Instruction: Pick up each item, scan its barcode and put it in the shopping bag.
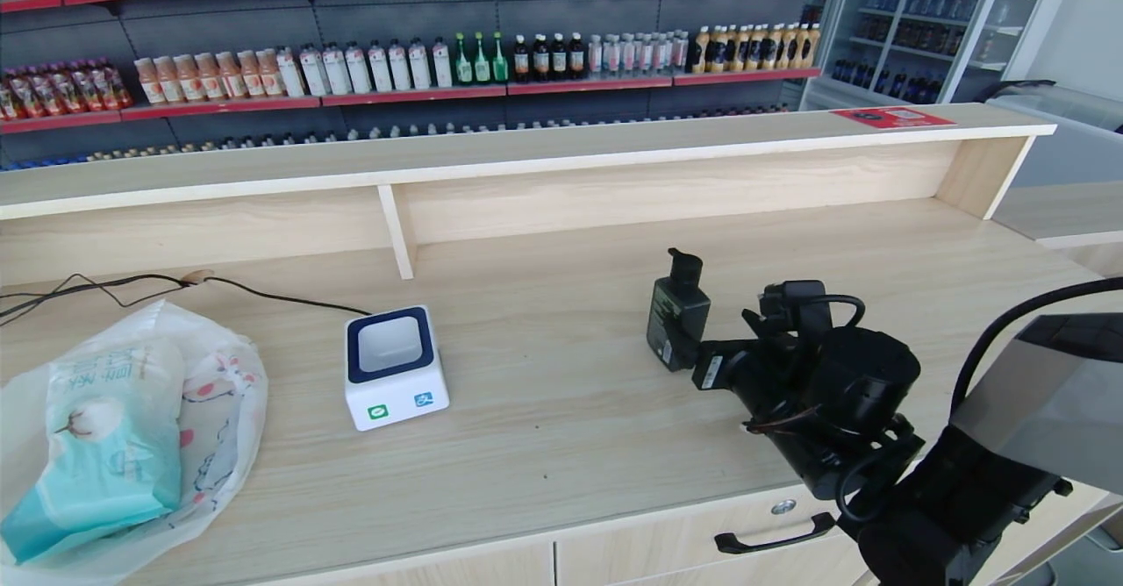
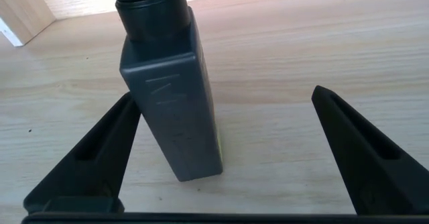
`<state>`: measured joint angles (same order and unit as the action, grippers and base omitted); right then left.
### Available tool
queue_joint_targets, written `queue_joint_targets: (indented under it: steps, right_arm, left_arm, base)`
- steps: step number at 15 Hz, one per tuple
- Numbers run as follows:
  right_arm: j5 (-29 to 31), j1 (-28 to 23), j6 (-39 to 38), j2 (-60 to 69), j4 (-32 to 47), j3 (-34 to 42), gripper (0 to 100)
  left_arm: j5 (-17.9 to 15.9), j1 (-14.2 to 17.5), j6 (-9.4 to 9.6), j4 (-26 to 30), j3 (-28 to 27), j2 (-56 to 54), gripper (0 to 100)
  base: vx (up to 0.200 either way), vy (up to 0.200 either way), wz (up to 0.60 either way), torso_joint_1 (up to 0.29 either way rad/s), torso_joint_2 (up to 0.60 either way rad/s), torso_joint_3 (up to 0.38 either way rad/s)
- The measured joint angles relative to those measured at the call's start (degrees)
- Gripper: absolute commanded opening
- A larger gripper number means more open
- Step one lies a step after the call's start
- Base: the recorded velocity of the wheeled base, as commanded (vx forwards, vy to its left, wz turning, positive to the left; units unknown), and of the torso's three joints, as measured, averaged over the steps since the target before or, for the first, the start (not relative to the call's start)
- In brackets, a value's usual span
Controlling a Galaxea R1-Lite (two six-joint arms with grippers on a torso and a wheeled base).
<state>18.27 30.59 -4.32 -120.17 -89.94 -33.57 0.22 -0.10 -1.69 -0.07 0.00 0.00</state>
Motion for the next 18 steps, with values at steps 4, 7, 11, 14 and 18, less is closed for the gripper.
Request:
queue_joint_targets:
  steps: [4,7,11,14,18]
  right_arm:
    - [-3.5,3.3,1.7,-0.2,0.0,-2.3,100]
    - [-8.0,0.0,4.2,-1.6,0.0,-3.2,100]
    - [-9.3,-3.8,5.0,-3.3,0.0,-4.7,100]
    - [-11.6,-3.8,5.5,-4.6,0.0,-6.3,100]
    - [-13.0,-4.0,5.5,-6.2,0.0,-8.8,100]
  left_arm:
    - [0.0,0.0,-0.02,-0.1,0.0,0.0,100]
    - [0.0,0.0,-0.05,-0.1,0.0,0.0,100]
    - [0.0,0.0,-0.05,-0.1,0.0,0.0,100]
    - [0.0,0.0,-0.05,-0.1,0.0,0.0,100]
    - [0.0,0.0,-0.05,-0.1,0.0,0.0,100]
  base:
    - [0.0,0.0,0.0,0.0,0.0,0.0]
    - [0.0,0.0,0.0,0.0,0.0,0.0]
    - [0.0,0.0,0.0,0.0,0.0,0.0]
    - [0.0,0.0,0.0,0.0,0.0,0.0]
    - [0.0,0.0,0.0,0.0,0.0,0.0]
